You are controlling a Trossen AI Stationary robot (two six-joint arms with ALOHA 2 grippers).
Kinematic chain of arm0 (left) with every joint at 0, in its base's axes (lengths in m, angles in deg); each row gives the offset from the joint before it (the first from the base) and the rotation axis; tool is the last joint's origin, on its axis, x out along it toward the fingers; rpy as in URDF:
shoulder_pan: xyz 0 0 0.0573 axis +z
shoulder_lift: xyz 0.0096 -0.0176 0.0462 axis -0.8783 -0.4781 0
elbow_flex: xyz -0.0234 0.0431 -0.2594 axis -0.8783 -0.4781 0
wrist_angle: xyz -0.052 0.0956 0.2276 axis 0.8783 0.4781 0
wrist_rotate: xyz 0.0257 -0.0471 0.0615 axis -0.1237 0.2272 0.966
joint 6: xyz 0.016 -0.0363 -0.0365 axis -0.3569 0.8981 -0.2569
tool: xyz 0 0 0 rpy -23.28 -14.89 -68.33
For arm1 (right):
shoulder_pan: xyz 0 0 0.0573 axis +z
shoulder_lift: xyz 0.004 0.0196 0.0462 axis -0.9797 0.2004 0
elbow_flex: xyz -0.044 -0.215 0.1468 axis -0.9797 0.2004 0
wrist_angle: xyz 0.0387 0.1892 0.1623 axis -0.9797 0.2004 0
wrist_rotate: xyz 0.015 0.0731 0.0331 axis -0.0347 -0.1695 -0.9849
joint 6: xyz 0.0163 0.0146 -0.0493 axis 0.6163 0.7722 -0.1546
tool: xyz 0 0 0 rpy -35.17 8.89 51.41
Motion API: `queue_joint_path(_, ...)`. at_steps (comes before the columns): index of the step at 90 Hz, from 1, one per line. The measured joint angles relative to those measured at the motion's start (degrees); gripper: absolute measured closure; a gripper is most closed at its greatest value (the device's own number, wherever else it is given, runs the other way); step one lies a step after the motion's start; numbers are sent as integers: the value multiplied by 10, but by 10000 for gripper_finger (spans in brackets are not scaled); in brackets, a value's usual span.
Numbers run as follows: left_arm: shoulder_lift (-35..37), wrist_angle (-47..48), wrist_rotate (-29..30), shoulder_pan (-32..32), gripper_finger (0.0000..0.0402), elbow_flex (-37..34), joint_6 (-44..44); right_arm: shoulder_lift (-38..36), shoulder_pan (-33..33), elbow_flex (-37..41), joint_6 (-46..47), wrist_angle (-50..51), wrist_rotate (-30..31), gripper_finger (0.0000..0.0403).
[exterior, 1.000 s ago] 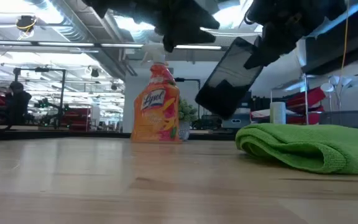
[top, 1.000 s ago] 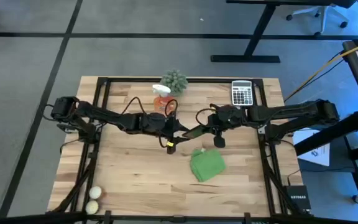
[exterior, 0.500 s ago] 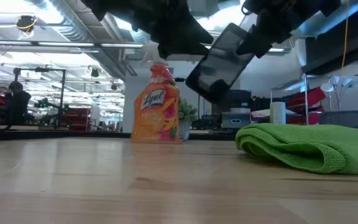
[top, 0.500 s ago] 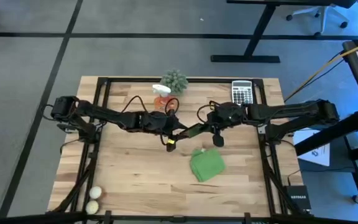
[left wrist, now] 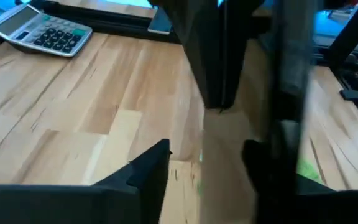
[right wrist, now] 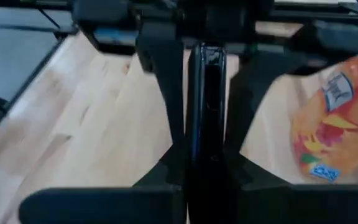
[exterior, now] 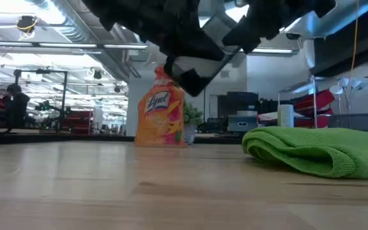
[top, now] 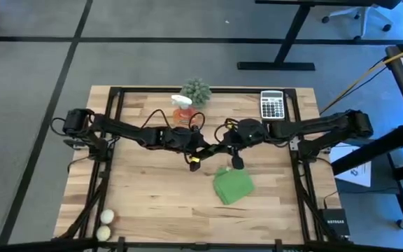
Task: Apply microfiber cloth
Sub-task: Spray the front of the black cellphone with the orange spray cleaning bottle
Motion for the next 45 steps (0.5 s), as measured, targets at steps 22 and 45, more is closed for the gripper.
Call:
queue_joint_path(22,15,30,-8,2,387,0,14,-1,-1,-61,-1,63,23,309)
queue_joint_path(45,94,149,66,-22,388,0,31,-3,-9,-158,-27,261,127,201)
